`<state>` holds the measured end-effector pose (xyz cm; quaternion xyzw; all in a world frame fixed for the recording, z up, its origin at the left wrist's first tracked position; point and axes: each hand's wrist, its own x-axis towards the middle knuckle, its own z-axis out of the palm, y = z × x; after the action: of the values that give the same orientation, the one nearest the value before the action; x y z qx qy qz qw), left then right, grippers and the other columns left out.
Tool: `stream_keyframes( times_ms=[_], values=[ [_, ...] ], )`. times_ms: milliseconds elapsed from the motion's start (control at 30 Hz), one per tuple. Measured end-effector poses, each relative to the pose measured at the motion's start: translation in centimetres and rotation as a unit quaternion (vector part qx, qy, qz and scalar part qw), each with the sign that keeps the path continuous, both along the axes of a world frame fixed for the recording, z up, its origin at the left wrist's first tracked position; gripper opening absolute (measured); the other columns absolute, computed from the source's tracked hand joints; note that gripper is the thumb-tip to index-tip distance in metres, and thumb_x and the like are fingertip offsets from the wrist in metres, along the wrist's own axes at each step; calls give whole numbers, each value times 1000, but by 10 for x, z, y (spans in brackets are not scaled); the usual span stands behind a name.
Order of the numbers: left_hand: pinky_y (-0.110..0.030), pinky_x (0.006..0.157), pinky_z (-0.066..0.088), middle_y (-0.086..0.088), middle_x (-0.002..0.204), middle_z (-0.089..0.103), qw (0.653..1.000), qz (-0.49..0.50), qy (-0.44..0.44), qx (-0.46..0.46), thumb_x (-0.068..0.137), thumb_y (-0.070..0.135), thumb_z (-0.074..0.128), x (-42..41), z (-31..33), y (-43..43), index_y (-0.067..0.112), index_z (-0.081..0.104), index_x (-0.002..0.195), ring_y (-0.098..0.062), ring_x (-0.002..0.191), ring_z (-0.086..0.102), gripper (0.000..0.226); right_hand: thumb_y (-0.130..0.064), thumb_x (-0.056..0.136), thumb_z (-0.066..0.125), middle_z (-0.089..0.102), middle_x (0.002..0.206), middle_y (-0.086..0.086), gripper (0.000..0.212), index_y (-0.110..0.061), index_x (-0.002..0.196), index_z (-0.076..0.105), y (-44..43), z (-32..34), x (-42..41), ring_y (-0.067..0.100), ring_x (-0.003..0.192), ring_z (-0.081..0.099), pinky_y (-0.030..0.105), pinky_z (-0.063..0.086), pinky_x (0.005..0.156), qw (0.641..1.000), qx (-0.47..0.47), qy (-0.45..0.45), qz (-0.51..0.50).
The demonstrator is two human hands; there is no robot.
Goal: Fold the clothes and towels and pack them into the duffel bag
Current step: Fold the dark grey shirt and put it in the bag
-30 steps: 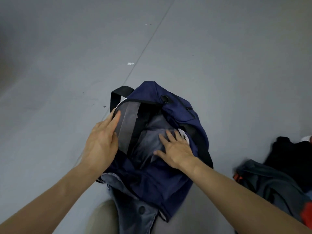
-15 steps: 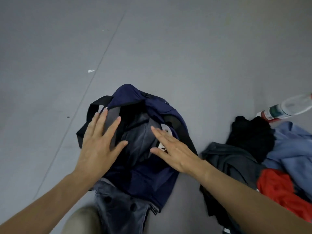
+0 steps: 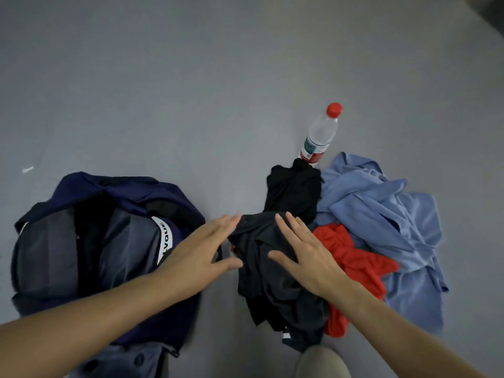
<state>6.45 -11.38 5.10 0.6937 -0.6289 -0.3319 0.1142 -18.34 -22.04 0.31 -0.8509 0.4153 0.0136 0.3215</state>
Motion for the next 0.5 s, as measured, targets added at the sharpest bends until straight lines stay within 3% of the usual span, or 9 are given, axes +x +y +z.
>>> stream_keyframes(
  times_ms=[100,200,267,333,400,500],
  values=[
    [-36,123,24,17,166,10,998,-51,-40,2,100,48,49,-34,-39,-45,46,-1,157,-5,152,10,75,-85,84,26,-7,166,-10,90,-42,158,0,6,-40,-16,15,154,-5,36,12,125,999,6,6,-35],
    [-36,117,33,7,163,26,998,-24,-49,-23,104,27,45,-61,-79,-68,36,9,159,-16,146,30,66,-90,80,25,18,165,-1,99,-27,157,28,12,-68,-15,24,152,18,43,24,122,996,-4,-16,-91],
    [-34,109,39,2,155,41,997,61,-26,-28,104,16,40,-74,-91,-80,32,22,158,-19,136,43,58,-83,83,39,38,158,3,89,-23,148,48,4,-67,-12,22,145,34,38,29,120,986,12,-64,-154],
    [-28,102,39,3,147,51,989,145,-1,-10,104,15,35,-79,-97,-87,33,32,154,-18,129,51,53,-68,90,49,47,152,1,68,-22,139,59,-15,-61,-10,20,137,44,35,34,115,977,17,-97,-191],
    [-25,100,39,4,144,54,987,161,-4,3,105,18,35,-77,-99,-88,34,38,151,-18,127,54,49,-49,98,54,44,153,2,52,-21,142,55,-35,-57,-11,24,134,45,36,37,112,977,8,-95,-188],
    [-29,98,46,7,139,59,986,163,5,27,104,24,39,-70,-98,-80,36,41,149,-18,122,58,47,-38,100,54,38,155,5,59,-21,154,35,-55,-59,-10,31,133,42,40,37,112,993,25,3,-117]
  ],
)
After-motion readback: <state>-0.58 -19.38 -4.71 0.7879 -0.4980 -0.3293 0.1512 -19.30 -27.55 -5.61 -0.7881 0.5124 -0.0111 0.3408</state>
